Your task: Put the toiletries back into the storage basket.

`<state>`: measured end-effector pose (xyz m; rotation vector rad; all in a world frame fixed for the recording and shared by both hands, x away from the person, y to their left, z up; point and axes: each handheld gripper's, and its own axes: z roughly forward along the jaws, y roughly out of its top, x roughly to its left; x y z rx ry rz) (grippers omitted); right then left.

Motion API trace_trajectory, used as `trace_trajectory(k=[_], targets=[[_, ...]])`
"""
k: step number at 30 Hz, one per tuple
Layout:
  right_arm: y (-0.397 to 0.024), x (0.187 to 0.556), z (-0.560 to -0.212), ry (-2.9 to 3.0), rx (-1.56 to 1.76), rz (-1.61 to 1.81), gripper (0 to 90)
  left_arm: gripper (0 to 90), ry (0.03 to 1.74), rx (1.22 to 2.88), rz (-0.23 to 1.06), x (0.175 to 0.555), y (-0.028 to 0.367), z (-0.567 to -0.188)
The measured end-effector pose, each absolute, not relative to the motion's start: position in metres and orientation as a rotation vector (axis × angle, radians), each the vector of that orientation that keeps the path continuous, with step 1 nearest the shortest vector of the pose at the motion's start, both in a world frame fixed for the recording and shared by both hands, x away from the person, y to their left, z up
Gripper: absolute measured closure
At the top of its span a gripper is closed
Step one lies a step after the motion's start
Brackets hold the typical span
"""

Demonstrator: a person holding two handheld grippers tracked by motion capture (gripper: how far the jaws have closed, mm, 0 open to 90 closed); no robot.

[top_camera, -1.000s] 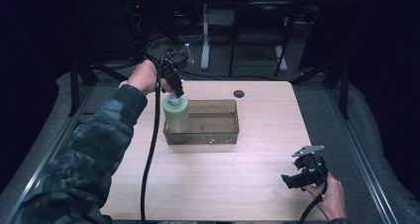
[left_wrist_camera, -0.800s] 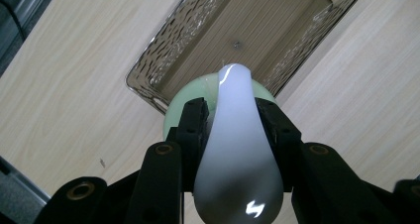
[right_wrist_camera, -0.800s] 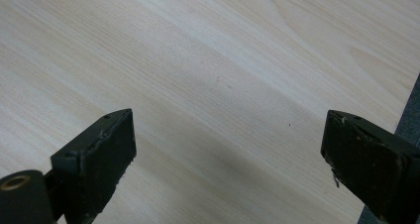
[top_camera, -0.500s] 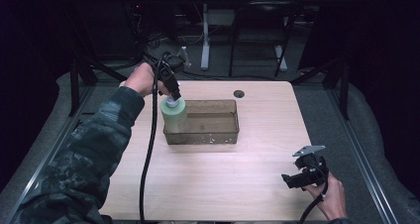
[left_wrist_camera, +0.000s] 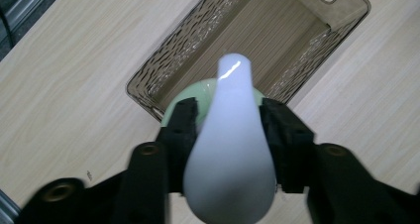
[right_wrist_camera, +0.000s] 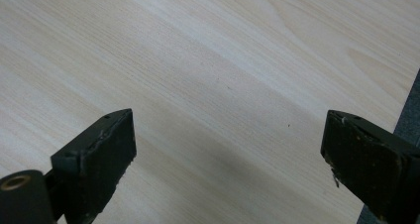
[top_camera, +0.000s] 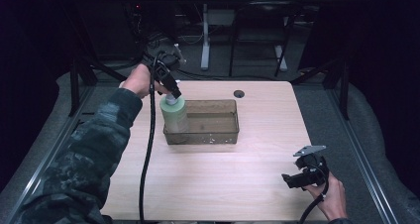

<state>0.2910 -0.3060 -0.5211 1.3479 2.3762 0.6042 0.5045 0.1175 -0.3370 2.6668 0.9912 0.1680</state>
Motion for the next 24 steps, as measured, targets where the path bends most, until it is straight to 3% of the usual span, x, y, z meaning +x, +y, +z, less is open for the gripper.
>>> trace_trajectory(k=[1,2,3,5,13,18,24], targets=[[-0.306,0.291,-0.521,2.376,1.348,0.604,6.3,48.8,0.995,2.672,0.161,0.505,0.118,-0.338],[-0.306,0.291,-0.521,2.377,1.344,0.599,6.3,40.4,0.996,2.671,0.159,0.504,0.118,-0.340],[-0.306,0.291,-0.521,2.377,1.344,0.599,6.3,40.4,1.000,2.675,0.169,0.504,0.118,-0.340],[-0.306,0.291,-0.522,2.377,1.341,0.596,6.3,26.3,1.006,2.658,0.152,0.504,0.121,-0.341],[-0.306,0.292,-0.521,2.380,1.339,0.594,6.3,6.8,1.036,2.571,0.222,0.495,0.135,-0.331],[-0.305,0.291,-0.521,2.375,1.342,0.600,6.3,0.1,1.046,2.529,0.255,0.483,0.144,-0.323],[-0.305,0.291,-0.520,2.374,1.352,0.611,5.9,0.1,1.031,2.491,0.304,0.462,0.159,-0.325]])
